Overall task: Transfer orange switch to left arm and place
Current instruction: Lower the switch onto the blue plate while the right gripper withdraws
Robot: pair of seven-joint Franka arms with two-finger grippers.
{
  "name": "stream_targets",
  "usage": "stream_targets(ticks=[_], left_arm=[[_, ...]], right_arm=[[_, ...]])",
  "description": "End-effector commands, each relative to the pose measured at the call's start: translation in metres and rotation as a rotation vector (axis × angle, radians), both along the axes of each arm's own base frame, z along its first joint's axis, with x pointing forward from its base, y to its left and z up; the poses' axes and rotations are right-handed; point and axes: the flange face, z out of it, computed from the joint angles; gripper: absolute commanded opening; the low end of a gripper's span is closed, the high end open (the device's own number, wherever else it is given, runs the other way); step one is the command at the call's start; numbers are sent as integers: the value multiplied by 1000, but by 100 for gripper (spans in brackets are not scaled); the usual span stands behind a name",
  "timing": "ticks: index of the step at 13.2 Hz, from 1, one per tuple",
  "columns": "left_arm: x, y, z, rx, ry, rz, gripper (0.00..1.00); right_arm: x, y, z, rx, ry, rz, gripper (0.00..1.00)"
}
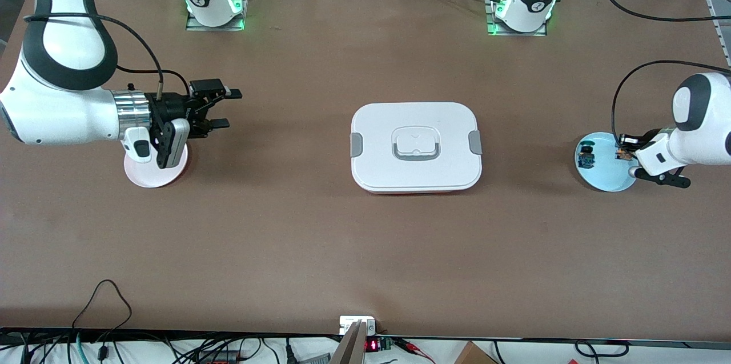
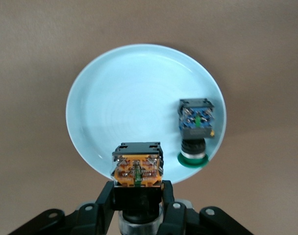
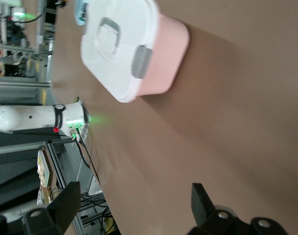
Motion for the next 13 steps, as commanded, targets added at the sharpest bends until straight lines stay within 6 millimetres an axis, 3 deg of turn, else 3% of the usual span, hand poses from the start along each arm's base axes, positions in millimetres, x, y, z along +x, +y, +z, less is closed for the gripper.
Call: stream_targets(ticks=[1, 3, 6, 8, 12, 13], left_arm=[[4, 12, -18, 14, 2, -45, 0], [7, 12, -38, 2, -13, -56, 0], [11, 15, -52, 12, -31, -39, 0], [12, 16, -68, 41, -41, 26, 0], [11, 17, -74, 80, -52, 130, 1], [11, 18, -75, 81, -52, 132, 10]], right_arm=[[1, -1, 18, -200, 69, -84, 100], [-2, -4, 28, -402, 122, -122, 100], [-4, -27, 55, -670, 90, -49, 100], [5, -47, 82, -756, 25, -44, 100], [23, -105, 99, -782, -93, -100, 100], [25, -113, 100, -785, -98, -125, 100]])
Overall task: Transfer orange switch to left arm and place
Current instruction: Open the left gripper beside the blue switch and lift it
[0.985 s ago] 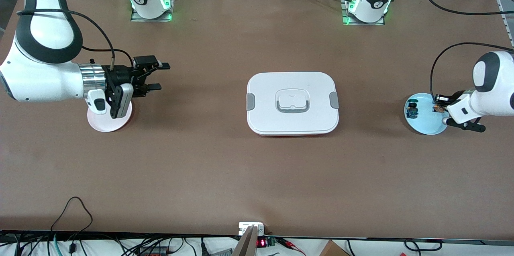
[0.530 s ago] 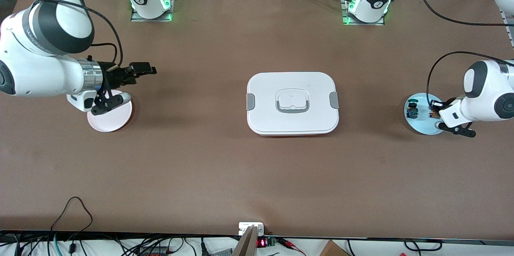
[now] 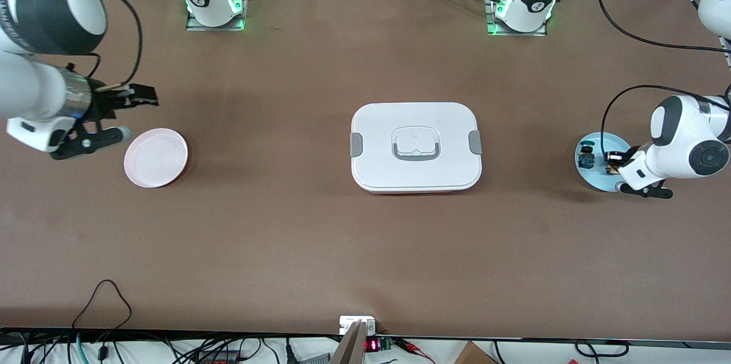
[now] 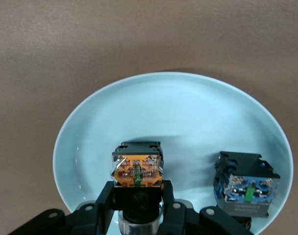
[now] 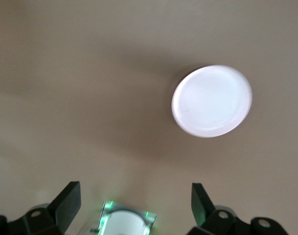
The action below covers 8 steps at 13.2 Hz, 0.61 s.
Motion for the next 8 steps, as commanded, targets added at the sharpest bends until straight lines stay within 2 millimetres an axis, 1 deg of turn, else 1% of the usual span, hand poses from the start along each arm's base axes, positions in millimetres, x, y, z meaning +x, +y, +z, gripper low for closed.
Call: stream_targets(ticks=[1, 2, 3, 4, 5, 6, 7, 8], left_arm=[[4, 5, 1, 25, -10, 12, 31], [3, 7, 0, 21, -6, 8, 83], [2, 13, -1, 16, -5, 5, 100], [2, 13, 2, 17, -5, 1, 100], [4, 14, 6, 21, -9, 2, 100], [8, 14, 17, 31, -18, 4, 100], [13, 14, 33, 41, -9, 11, 100], [24, 14, 54, 47, -19, 21, 100]], right_arm=[[5, -20, 8, -18, -35, -34, 100], [8, -20, 16, -29, -59, -89, 100], [12, -19, 27, -45, -88, -130, 100], [15, -19, 35, -48, -110, -150, 100], [18, -18, 35, -50, -113, -152, 100], [18, -18, 37, -50, -117, -162, 100], [17, -30, 40, -44, -119, -196, 100], [17, -34, 39, -33, -117, -197, 100]])
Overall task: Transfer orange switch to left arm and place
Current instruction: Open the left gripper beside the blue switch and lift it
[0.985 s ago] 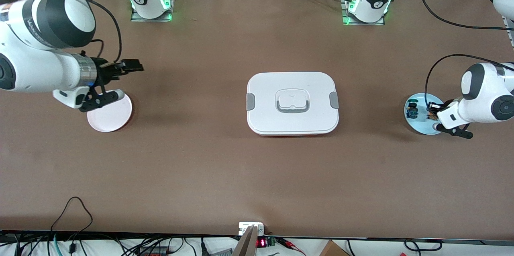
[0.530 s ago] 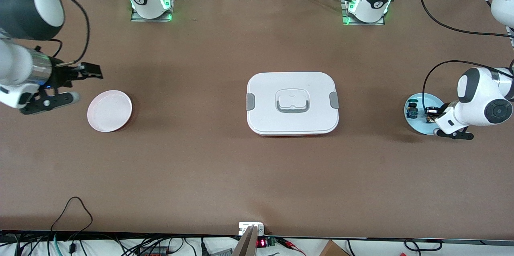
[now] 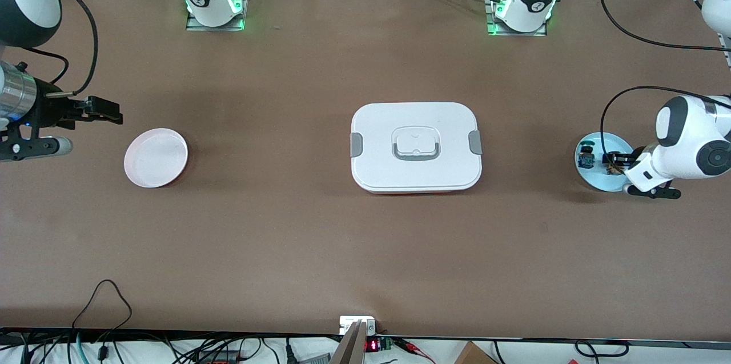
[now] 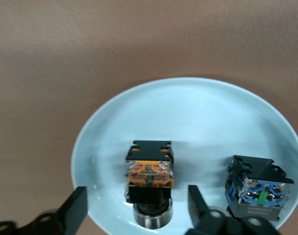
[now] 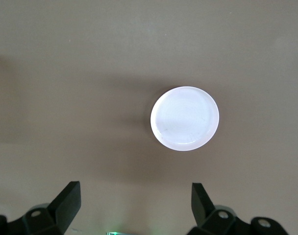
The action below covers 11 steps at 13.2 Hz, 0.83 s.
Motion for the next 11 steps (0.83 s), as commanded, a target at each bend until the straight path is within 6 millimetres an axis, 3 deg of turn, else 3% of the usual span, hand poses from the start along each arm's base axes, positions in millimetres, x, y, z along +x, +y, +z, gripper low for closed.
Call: stream_targets(ticks=[1, 2, 5, 11], left_arm=[[30, -2, 62, 36, -23, -7, 100], [41, -1, 87, 44, -35, 0, 100], [63, -28, 141, 34, -53, -22, 100], [72, -87, 231, 3, -70, -72, 100]], right_arm=[[5, -15, 1, 12, -1, -31, 100], [5, -18, -1, 18, 0, -34, 100], [0, -29, -3, 30, 1, -55, 100], [-7, -28, -9, 22, 27, -49, 100]])
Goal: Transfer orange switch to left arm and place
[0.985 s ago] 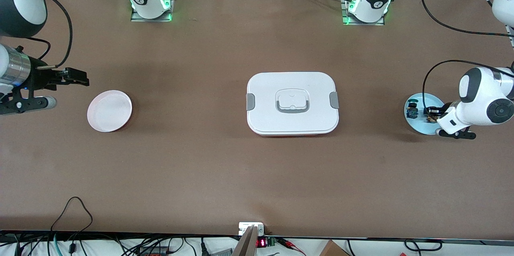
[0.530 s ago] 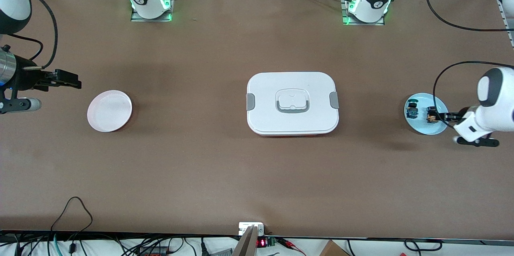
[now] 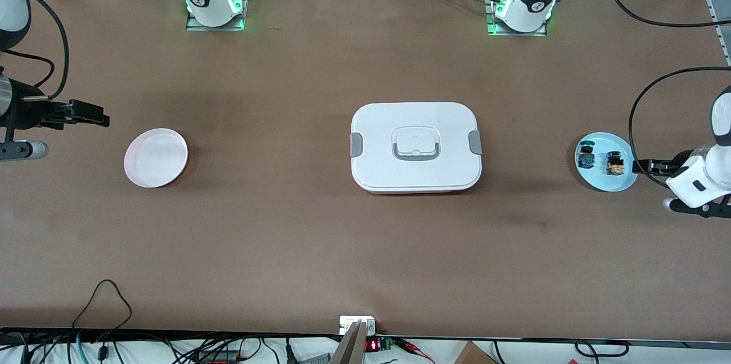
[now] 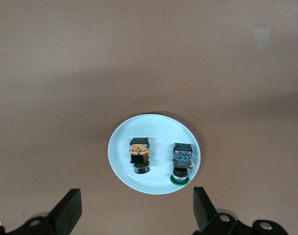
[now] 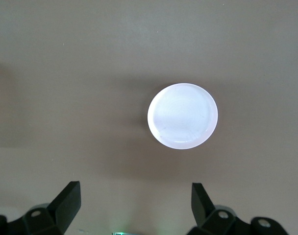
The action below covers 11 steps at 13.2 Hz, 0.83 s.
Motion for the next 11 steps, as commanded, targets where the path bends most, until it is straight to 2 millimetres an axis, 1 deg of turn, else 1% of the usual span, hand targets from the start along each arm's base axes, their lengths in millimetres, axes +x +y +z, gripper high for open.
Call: stream_targets(ticks=[1, 2, 3, 4, 5, 6, 7, 8, 9, 11], left_arm=[[-6, -25, 52, -34, -34, -6, 100], [-10, -34, 63, -69, -31, 6, 100], [-11, -35, 68, -93, -17, 15, 100], [-10, -34, 87, -135, -39, 36, 100], [-14, -47, 107, -157, -59, 40, 100], [-16, -50, 117, -150, -60, 51, 100], [-18, -54, 123, -157, -59, 47, 100], [-23, -52, 132, -186, -65, 61, 100], [-29, -45, 138, -217, -70, 89, 100], [-42, -51, 145, -214, -69, 93, 100]], right_arm=[[-14, 3, -2, -15, -8, -14, 100], [-20, 3, -5, -14, -46, -14, 100], [-29, 2, -10, -11, -74, -16, 100], [-40, 2, -10, -10, -85, -19, 100], [-44, 3, -9, -10, -91, -23, 100], [-44, 11, -5, -15, -88, -44, 100], [-45, 24, -2, -20, -87, -52, 100], [-46, 35, 0, -26, -85, -40, 100], [-46, 38, 4, -54, -89, -13, 100], [-44, 33, 11, -65, -105, 5, 100]])
